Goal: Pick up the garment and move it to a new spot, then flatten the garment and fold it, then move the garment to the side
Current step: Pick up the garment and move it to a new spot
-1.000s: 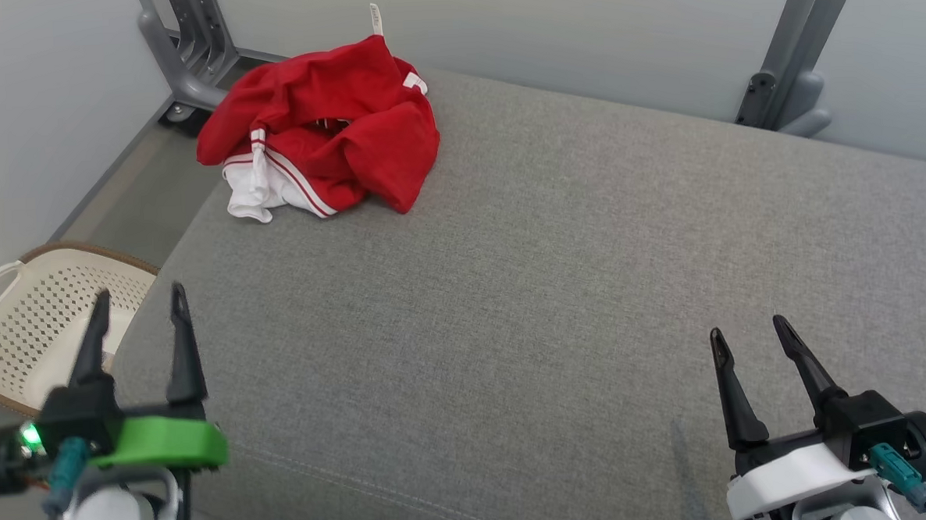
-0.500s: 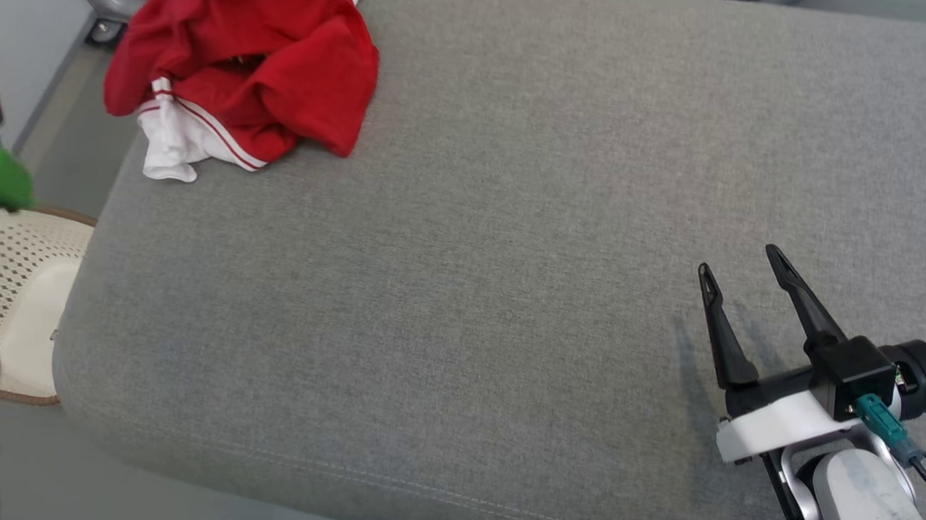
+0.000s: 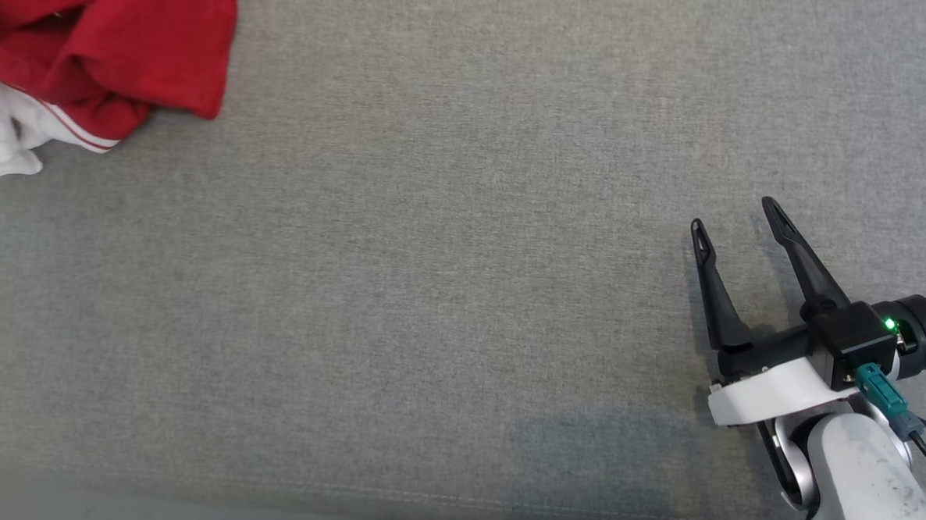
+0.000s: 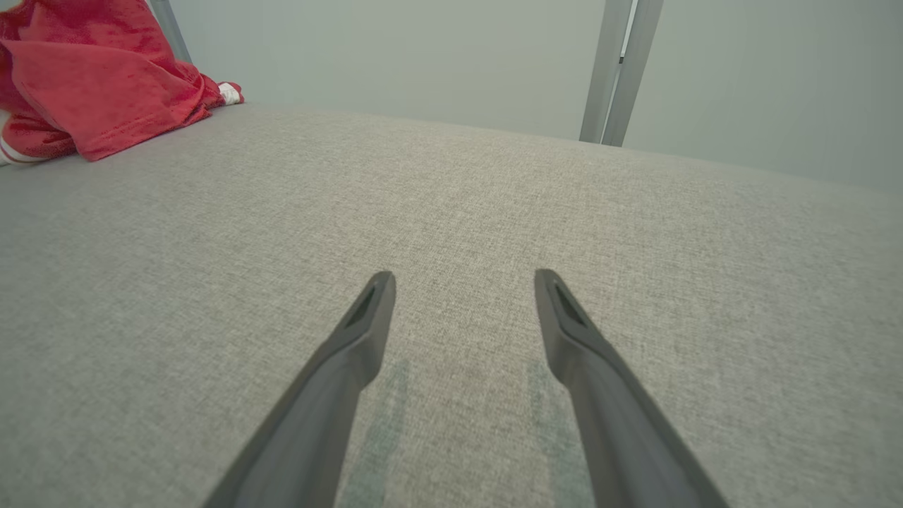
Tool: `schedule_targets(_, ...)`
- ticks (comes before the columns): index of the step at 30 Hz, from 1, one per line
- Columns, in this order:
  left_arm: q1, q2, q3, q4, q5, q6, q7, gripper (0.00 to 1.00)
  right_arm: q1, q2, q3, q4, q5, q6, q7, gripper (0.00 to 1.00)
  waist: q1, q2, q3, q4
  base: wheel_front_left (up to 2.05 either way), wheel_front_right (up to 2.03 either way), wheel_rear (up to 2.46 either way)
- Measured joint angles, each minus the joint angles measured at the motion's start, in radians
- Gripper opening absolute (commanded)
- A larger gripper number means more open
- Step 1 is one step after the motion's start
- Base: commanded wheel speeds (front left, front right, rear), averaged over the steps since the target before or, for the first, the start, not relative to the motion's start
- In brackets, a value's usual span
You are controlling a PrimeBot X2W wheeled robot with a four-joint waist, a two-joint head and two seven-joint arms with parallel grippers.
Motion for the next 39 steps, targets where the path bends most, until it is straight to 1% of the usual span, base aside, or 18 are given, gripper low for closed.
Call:
schedule_targets(8, -0.034, 0.045, -0.041, 0.145, -0.056, 0.0, 0.029, 1.0, -0.016, 0.0, 0.002, -0.022, 0.0, 0.0, 0.0, 1.0, 0.0, 0.0, 0.094, -0.067, 0.0, 0.0, 0.0)
schedule_targets(12, -0.055, 0.069, -0.039, 0.206, -0.063, 0.0, 0.023, 1.0, -0.025, 0.002, 0.004, -0.035, 0.0, 0.0, -0.001, 1.0, -0.0001, 0.0, 0.134, -0.092, 0.0, 0.0, 0.0)
schedule_targets(17, -0.077, 0.071, -0.035, 0.264, -0.072, 0.013, 0.016, 1.0, -0.037, 0.003, 0.007, -0.051, 0.0, 0.001, -0.004, 1.0, -0.0001, 0.0, 0.174, -0.116, 0.0, 0.0, 0.0)
schedule_targets(18, -0.084, 0.072, -0.035, 0.272, -0.072, 0.013, 0.013, 0.94, -0.04, 0.004, 0.007, -0.053, 0.0, 0.001, -0.005, 1.0, -0.0001, 0.0, 0.179, -0.12, 0.0, 0.0, 0.0)
schedule_targets(19, -0.089, 0.072, -0.036, 0.279, -0.072, 0.013, 0.006, 0.51, -0.041, 0.005, 0.007, -0.055, 0.0, 0.001, -0.005, 1.0, -0.0001, 0.0, 0.184, -0.125, 0.0, 0.0, 0.0)
schedule_targets(20, -0.093, 0.071, -0.037, 0.287, -0.072, 0.013, 0.003, 0.27, -0.043, 0.005, 0.007, -0.056, 0.0, 0.001, -0.006, 1.0, -0.0002, 0.0, 0.187, -0.128, 0.0, 0.0, 0.0)
schedule_targets(21, -0.096, 0.071, -0.038, 0.293, -0.073, 0.013, -0.005, 0.0, -0.045, 0.005, 0.007, -0.056, 0.0, 0.001, -0.006, 1.0, -0.0001, 0.0, 0.189, -0.132, 0.0, 0.0, 0.0)
schedule_targets(30, -0.13, 0.077, -0.068, 0.312, -0.054, 0.016, -0.077, 0.0, -0.051, 0.002, 0.008, -0.026, 0.015, 0.001, -0.004, 1.0, -0.0001, 0.0, 0.151, -0.133, 0.0, 0.0, 0.0)
schedule_targets(36, -0.175, 0.083, -0.106, 0.292, -0.023, 0.015, -0.112, 0.0, -0.044, 0.001, 0.016, 0.007, 0.031, 0.001, -0.002, 1.0, -0.0001, 0.0, 0.087, -0.13, 0.0, 0.0, 0.0)
schedule_targets(39, -0.196, 0.08, -0.134, 0.284, -0.015, 0.007, -0.121, 0.0, -0.037, 0.0, 0.024, 0.021, 0.046, 0.001, -0.001, 1.0, -0.0002, 0.0, 0.043, -0.129, 0.0, 0.0, 0.0)
